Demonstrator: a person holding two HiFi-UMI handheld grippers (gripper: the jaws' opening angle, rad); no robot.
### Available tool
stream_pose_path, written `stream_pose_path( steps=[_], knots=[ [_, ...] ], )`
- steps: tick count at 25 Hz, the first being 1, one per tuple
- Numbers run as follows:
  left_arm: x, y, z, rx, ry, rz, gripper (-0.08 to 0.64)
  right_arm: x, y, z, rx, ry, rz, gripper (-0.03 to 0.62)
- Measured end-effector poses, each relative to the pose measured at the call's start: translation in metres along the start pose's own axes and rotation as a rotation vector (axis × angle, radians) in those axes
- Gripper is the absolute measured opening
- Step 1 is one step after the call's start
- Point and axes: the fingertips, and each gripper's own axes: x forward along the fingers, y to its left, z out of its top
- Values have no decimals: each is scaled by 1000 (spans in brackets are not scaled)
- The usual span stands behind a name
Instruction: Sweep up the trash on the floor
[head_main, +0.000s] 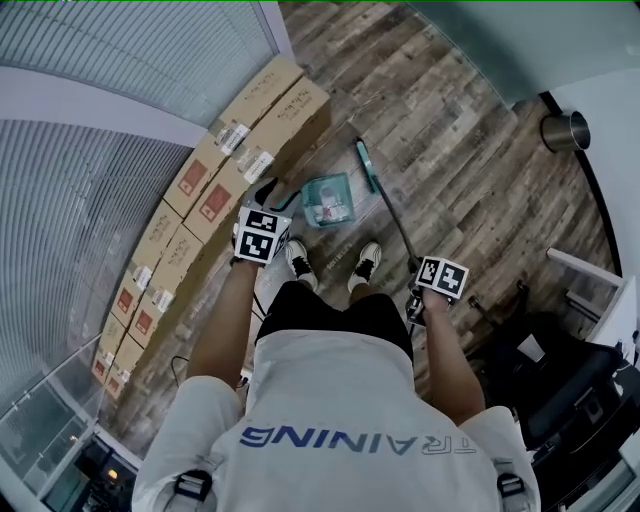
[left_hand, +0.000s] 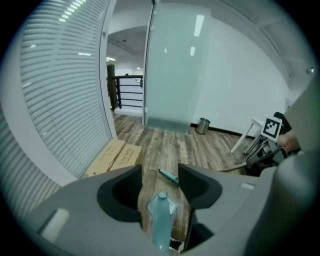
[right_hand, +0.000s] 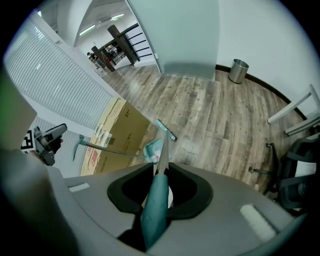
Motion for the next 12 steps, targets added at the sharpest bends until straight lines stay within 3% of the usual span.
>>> stream_pose_path(
  steps=[9,12],
  knots=[
    [-108,-10,120,-71,-440,63,2,-44,24,43,41,-173,22,110],
    [-140,-8,150,-84,-562,99,2,-60,40,61,46,-231,46,110]
  ],
)
